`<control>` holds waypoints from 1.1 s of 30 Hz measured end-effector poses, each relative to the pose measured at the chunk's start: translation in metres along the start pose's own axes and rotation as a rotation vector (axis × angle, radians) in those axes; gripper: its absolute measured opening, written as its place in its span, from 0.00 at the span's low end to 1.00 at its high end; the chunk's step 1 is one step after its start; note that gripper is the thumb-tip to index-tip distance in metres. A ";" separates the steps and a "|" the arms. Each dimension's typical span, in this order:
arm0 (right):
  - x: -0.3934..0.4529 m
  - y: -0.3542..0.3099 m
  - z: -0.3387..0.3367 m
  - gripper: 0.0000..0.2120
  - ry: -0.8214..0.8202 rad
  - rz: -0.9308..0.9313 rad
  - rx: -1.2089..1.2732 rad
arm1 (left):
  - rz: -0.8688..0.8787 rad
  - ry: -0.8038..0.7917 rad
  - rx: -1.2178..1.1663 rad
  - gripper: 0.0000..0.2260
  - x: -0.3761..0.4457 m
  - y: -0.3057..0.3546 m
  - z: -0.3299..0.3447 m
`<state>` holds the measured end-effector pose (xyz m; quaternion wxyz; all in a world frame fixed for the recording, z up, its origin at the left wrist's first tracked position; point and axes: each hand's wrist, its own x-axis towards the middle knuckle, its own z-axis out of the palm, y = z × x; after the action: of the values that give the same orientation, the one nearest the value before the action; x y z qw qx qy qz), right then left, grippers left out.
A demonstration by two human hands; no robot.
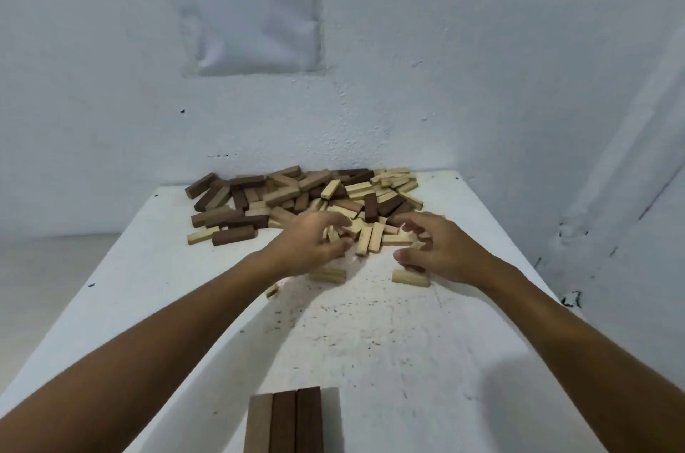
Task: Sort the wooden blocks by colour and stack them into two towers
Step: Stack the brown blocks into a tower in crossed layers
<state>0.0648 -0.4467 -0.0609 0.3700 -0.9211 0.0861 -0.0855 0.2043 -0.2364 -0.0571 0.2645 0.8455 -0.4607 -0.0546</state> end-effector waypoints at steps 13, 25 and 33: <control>-0.009 0.044 -0.005 0.28 0.075 0.100 -0.343 | 0.101 -0.098 0.288 0.20 0.099 -0.012 0.026; 0.025 0.031 -0.007 0.26 0.215 0.022 0.021 | 0.064 -0.048 0.042 0.20 0.104 -0.013 0.019; 0.072 0.030 0.002 0.15 0.177 0.047 -0.010 | 0.020 -0.046 -0.010 0.21 0.083 -0.021 0.013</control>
<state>0.1327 -0.4826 -0.0762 0.3581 -0.9095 0.1407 -0.1572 0.2628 -0.3000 -0.0662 0.2584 0.8381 -0.4748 -0.0737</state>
